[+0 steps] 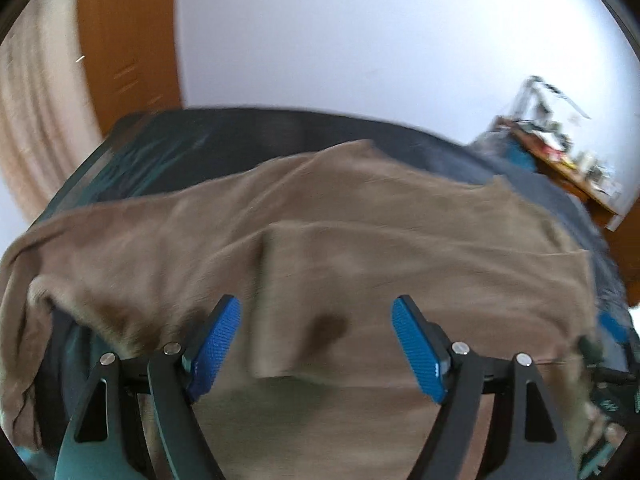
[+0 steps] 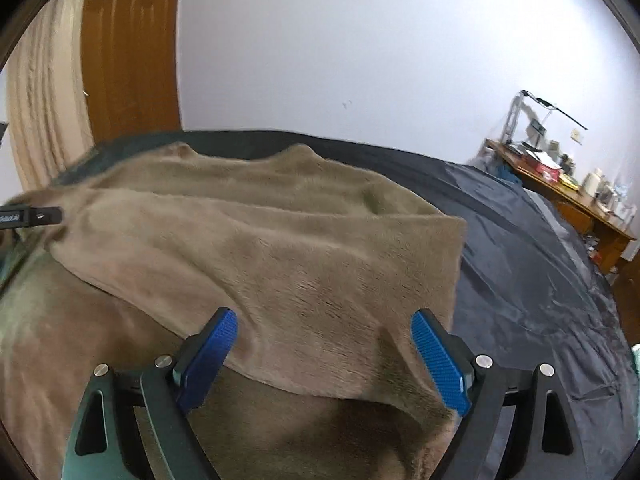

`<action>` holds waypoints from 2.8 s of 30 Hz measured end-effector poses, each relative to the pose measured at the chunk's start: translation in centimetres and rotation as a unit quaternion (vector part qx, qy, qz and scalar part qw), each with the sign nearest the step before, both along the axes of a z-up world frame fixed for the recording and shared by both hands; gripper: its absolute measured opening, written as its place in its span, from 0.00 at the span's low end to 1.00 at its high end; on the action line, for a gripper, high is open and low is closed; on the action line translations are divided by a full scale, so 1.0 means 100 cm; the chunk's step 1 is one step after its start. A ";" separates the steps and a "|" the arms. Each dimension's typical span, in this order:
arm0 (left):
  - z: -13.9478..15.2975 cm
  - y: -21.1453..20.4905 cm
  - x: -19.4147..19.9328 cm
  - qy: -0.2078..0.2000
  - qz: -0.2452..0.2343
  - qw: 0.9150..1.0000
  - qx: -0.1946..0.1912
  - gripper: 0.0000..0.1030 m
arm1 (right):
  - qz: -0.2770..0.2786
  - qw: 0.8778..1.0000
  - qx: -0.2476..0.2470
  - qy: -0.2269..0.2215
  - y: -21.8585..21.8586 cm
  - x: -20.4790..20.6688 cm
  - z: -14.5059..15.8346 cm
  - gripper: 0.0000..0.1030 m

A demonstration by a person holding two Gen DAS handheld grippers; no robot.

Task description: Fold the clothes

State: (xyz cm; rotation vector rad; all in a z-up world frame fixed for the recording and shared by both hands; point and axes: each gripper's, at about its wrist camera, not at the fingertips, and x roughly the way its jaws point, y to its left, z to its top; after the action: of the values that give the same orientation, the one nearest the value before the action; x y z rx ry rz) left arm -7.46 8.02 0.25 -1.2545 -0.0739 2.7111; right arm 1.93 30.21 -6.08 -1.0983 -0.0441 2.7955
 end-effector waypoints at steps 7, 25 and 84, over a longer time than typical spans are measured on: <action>-0.026 0.038 -0.021 -0.042 -0.039 0.998 -0.022 0.81 | 0.027 0.996 -0.031 -0.081 0.003 -0.019 -0.023 0.94; -0.007 0.095 -0.009 -0.041 -0.130 0.990 0.027 0.82 | 0.040 0.995 -0.007 -0.094 -0.007 -0.016 -0.026 0.99; -0.031 0.101 -0.015 -0.084 -0.125 0.987 0.059 0.83 | -0.043 0.994 -0.042 -0.096 0.025 -0.021 -0.029 0.99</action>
State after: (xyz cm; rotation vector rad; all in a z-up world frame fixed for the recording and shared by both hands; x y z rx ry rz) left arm -9.00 18.11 -2.85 -1.3545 -0.0888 2.3514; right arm -0.16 32.76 -9.00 -1.3513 0.1005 2.6301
